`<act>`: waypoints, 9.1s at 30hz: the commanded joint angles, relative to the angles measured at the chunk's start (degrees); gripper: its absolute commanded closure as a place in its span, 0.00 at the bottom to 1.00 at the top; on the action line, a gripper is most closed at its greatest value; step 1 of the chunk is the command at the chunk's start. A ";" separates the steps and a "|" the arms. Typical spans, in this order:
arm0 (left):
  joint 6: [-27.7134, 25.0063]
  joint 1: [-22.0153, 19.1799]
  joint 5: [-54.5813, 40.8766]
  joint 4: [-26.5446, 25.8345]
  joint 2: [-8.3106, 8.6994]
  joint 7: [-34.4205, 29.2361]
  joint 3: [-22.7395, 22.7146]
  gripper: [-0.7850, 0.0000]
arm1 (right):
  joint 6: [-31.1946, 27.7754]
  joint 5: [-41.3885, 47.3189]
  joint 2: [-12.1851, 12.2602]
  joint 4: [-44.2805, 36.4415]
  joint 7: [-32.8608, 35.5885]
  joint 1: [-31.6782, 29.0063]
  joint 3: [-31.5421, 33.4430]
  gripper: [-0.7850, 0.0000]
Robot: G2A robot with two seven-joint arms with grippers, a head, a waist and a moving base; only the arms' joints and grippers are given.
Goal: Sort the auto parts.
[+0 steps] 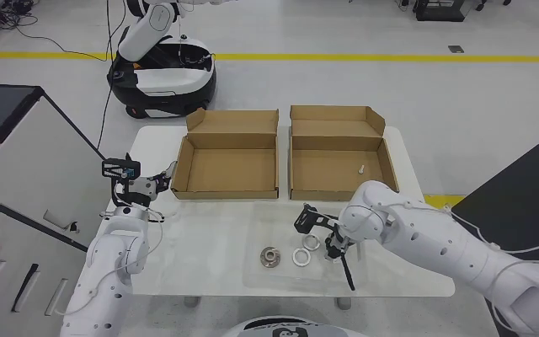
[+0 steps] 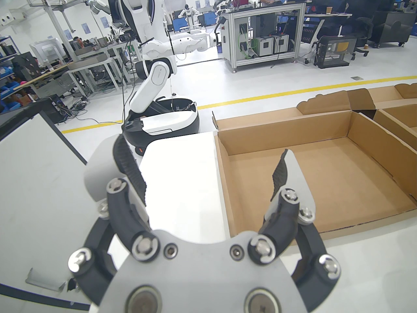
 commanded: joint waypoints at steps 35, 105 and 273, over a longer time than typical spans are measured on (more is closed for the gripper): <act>0.00 0.00 0.00 0.00 0.00 0.00 0.00 0.00 | 3.06 0.77 0.03 -3.67 2.85 0.17 4.48 1.00; 0.00 0.00 0.00 0.00 0.00 0.00 0.00 0.00 | 0.74 91.75 4.27 6.04 -2.86 -8.90 45.56 1.00; 0.00 0.00 0.00 0.00 0.00 0.00 0.00 0.00 | 33.91 24.40 -5.88 25.27 -15.87 23.87 22.86 1.00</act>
